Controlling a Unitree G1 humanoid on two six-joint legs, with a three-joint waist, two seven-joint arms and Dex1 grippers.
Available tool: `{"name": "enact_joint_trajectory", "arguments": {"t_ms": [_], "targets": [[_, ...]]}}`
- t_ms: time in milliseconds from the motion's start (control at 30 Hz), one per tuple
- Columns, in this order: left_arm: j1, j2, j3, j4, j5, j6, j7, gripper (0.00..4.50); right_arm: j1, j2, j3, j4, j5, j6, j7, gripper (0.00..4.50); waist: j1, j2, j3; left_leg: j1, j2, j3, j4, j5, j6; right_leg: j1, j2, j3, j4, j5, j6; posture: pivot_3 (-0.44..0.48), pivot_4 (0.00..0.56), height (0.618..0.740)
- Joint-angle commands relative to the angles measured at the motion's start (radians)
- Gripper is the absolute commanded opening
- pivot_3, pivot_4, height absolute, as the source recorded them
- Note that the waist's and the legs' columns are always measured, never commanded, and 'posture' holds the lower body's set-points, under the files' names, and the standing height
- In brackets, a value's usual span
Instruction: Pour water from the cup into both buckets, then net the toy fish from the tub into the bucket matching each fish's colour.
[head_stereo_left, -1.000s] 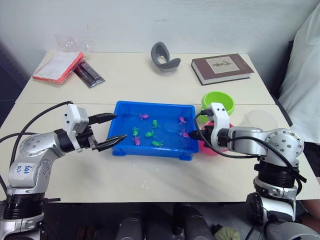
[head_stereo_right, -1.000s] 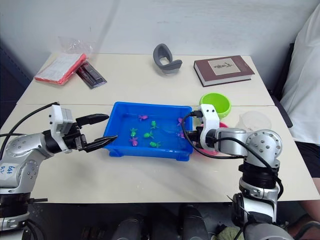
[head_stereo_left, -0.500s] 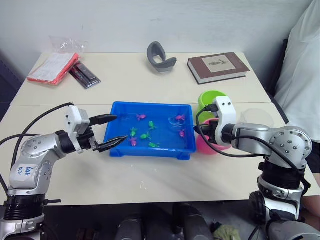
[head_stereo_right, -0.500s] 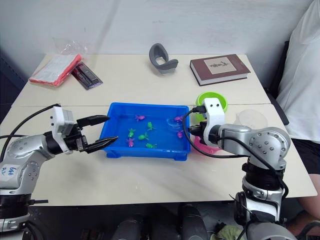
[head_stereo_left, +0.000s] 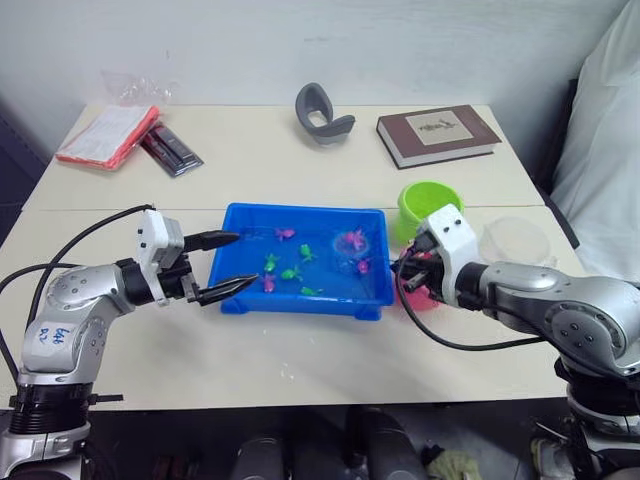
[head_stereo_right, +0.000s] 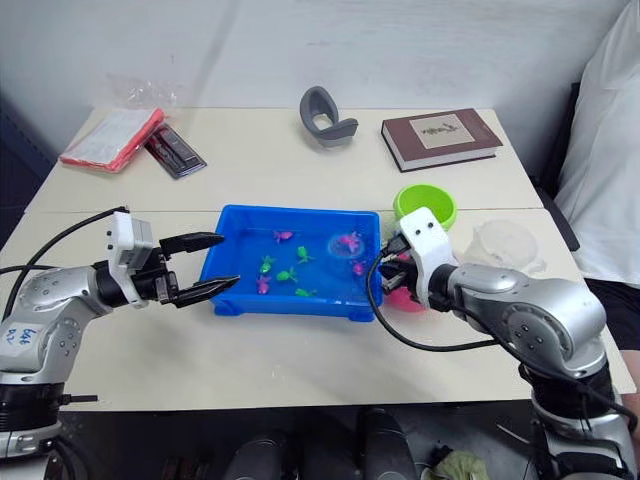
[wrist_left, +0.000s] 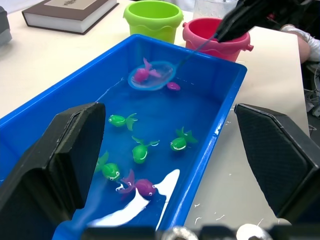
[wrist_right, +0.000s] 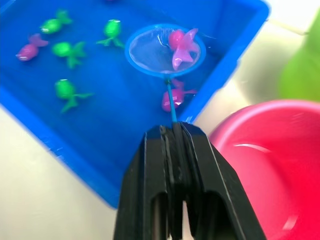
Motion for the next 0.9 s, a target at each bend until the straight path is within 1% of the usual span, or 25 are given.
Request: {"name": "enact_joint_trajectory", "arguments": {"t_ms": [33,233,267,400,500,567,733,800,900], "targets": [[-0.030,0.014,-0.002,0.007,0.002,-0.010,-0.018,4.44,-0.006,0.028,-0.070,-0.022,0.035,0.033,0.011,0.00,0.001,0.000,0.000,0.000,0.000,0.000,0.000,0.000,0.000,0.000,0.000,0.000,0.000,0.000,0.000,0.000,0.150,0.740],[-0.048,0.013,-0.009,0.020,0.005,-0.016,-0.030,4.44,0.004,0.003,-0.049,-0.063,-0.012,-0.038,0.078,0.00,0.001,0.000,0.000,0.000,-0.001,0.000,0.000,0.000,0.000,0.000,-0.001,0.000,0.000,0.000,0.000,0.000,0.150,0.740],[-0.048,0.014,-0.008,0.022,0.004,-0.017,-0.032,4.44,0.017,0.000,-0.054,-0.078,-0.020,-0.063,0.092,0.00,0.001,0.000,0.000,0.000,0.000,0.000,0.000,0.000,0.000,0.000,-0.001,0.000,0.000,0.000,0.000,0.000,0.150,0.740],[-0.049,0.019,-0.006,0.020,-0.011,-0.001,-0.048,4.44,0.118,-0.049,-0.084,-0.172,-0.057,-0.238,0.223,0.00,0.007,0.000,0.000,-0.001,-0.001,-0.001,0.000,0.000,0.000,0.000,0.000,0.000,-0.001,0.000,0.000,0.000,0.150,0.740],[-0.056,0.022,-0.021,0.003,-0.025,0.025,-0.073,4.44,0.236,-0.071,-0.141,-0.223,-0.128,-0.415,0.305,0.00,0.018,0.000,0.000,0.000,-0.001,0.000,0.000,-0.001,0.001,0.000,0.001,-0.003,-0.002,0.000,0.001,0.000,0.150,0.740],[-0.069,0.018,-0.033,-0.003,-0.031,0.040,-0.085,4.44,0.323,-0.066,-0.206,-0.241,-0.165,-0.527,0.351,0.00,0.025,0.000,0.000,0.000,-0.001,0.001,0.000,-0.001,0.002,0.000,0.001,-0.004,-0.003,0.001,0.002,0.000,0.150,0.740],[-0.110,-0.006,-0.078,-0.010,-0.036,0.063,-0.110,4.44,0.568,-0.082,-0.374,-0.274,-0.238,-0.689,0.450,0.00,0.040,0.000,0.000,0.000,-0.002,0.001,0.001,-0.001,0.002,0.002,0.001,-0.005,-0.004,0.002,0.003,0.000,0.150,0.740],[-0.130,-0.022,-0.097,-0.005,-0.037,0.066,-0.115,4.44,0.678,-0.063,-0.442,-0.264,-0.304,-0.795,0.492,0.00,0.046,0.000,0.000,0.001,-0.002,0.001,0.001,-0.001,0.003,0.002,0.002,-0.004,-0.004,0.002,0.003,0.000,0.150,0.740],[-0.156,-0.048,-0.124,0.010,-0.032,0.065,-0.126,4.44,0.813,-0.022,-0.507,-0.213,-0.400,-0.961,0.547,0.00,0.051,0.000,0.000,0.001,-0.002,0.001,0.001,-0.002,0.003,0.003,0.004,-0.004,-0.004,0.002,0.003,0.000,0.150,0.740]]}}
